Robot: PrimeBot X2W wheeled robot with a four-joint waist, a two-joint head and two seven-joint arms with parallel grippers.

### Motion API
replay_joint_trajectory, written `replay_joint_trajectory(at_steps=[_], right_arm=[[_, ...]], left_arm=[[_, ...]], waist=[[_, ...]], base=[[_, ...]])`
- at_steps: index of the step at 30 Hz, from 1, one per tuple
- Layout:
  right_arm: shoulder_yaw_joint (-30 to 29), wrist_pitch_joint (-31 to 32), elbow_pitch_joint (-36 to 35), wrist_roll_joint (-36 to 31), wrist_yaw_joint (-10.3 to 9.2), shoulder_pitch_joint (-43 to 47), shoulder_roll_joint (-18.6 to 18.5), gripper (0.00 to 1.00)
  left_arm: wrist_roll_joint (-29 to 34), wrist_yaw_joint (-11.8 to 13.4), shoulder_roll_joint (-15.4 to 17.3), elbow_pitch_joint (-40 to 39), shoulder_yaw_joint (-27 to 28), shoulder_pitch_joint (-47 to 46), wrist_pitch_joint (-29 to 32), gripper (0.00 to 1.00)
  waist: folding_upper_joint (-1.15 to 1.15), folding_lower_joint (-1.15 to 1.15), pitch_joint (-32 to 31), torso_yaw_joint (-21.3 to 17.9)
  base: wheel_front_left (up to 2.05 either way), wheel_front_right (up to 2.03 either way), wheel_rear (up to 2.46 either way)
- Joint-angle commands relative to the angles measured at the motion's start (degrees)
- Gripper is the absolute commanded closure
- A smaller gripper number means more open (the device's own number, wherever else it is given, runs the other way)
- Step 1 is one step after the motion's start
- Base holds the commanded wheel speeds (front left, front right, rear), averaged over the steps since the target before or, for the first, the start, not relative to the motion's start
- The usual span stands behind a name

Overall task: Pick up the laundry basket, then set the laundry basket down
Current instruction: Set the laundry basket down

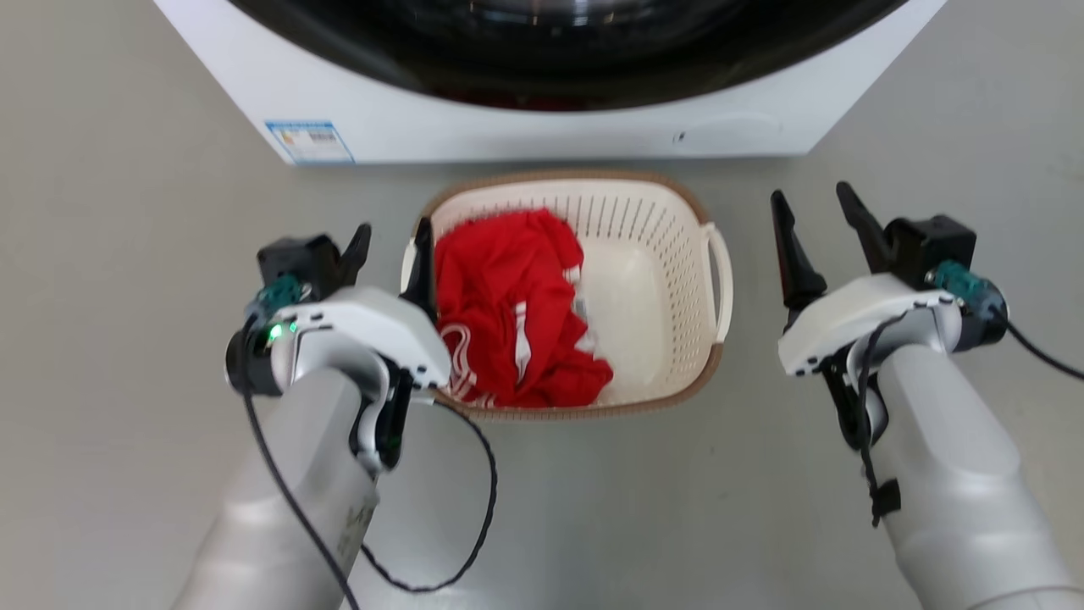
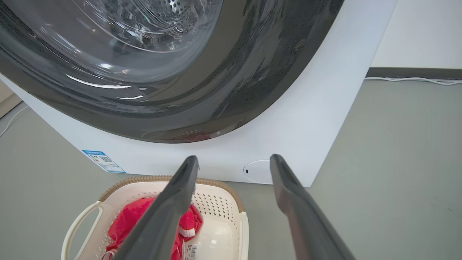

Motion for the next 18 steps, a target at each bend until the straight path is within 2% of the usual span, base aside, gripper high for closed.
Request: replay_joint_trajectory(at_steps=[1, 9, 18], right_arm=[[1.12, -0.63, -1.89, -0.54, 0.35, 1.76, 0.89, 0.00], [0.67, -0.63, -6.52, -1.72, 0.35, 7.17, 0.89, 0.00], [-0.73, -0.63, -8.59, -4.04, 0.35, 12.71, 0.89, 0.00]], left_arm=[[1.22, -0.48, 1.48, -1.87, 2.27, 1.46, -0.52, 0.00], [6.07, -2.74, 1.26, -7.53, 9.16, 9.12, -0.52, 0.00], [9.04, -3.80, 0.42, -11.37, 14.51, 16.11, -0.52, 0.00]], waist=[[0.00, 0.00, -2.55, -0.27], [0.00, 0.00, -9.26, 0.16], [0.00, 0.00, -16.15, 1.15]], base=[[0.00, 0.00, 0.00], [0.00, 0.00, 0.00], [0.00, 0.00, 0.00]])
